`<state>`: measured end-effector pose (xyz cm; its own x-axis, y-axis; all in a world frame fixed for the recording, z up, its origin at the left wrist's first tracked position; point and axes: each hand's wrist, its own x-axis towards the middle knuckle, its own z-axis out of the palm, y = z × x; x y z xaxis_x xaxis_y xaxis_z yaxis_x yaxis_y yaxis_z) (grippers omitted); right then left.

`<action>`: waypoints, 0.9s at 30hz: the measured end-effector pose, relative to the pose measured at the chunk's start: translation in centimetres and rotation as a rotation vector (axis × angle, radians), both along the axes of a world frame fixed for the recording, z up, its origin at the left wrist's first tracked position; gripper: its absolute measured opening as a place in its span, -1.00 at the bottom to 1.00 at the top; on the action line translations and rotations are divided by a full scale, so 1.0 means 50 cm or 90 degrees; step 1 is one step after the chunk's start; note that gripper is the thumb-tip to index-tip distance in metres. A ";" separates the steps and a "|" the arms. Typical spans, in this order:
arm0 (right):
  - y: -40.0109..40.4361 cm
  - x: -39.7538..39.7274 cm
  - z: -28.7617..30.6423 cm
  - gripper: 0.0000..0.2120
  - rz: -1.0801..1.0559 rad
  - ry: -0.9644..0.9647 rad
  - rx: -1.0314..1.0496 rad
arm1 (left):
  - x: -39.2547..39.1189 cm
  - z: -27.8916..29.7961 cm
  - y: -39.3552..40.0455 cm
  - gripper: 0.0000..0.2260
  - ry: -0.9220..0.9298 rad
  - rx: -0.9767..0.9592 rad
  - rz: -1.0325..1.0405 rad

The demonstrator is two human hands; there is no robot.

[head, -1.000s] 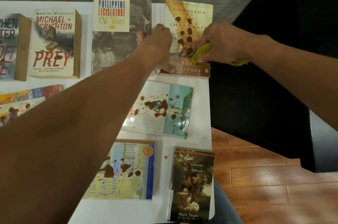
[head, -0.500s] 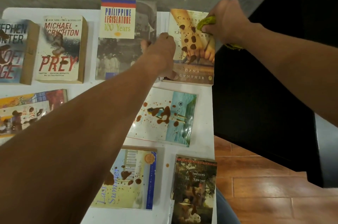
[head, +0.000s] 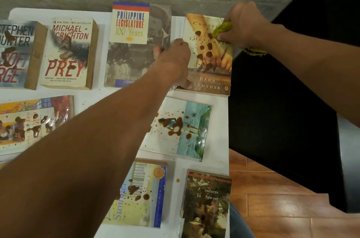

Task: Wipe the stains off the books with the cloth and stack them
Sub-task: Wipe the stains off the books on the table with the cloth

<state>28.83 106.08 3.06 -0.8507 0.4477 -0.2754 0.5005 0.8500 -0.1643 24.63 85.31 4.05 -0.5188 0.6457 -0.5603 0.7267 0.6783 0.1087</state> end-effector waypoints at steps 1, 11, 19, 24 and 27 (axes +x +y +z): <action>0.000 -0.002 -0.002 -0.63 -0.007 0.012 0.002 | 0.000 -0.001 0.000 -0.11 -0.001 0.001 0.002; -0.011 -0.021 0.001 -0.55 -0.015 0.029 -0.012 | -0.002 -0.007 -0.005 -0.06 -0.007 -0.001 0.006; -0.016 -0.041 0.015 -0.54 -0.002 0.014 -0.037 | -0.004 -0.009 -0.006 -0.03 -0.004 -0.001 0.002; -0.022 -0.053 0.015 -0.48 -0.021 0.022 -0.054 | -0.002 -0.009 -0.006 -0.05 -0.009 0.010 0.010; -0.025 -0.063 0.009 -0.46 -0.014 0.012 -0.044 | -0.004 -0.010 -0.007 -0.05 -0.011 0.016 0.011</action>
<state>25.66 104.83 3.50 -0.8462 0.4465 -0.2907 0.5150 0.8254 -0.2314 24.43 84.99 3.56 -0.5209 0.6506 -0.5526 0.7127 0.6878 0.1380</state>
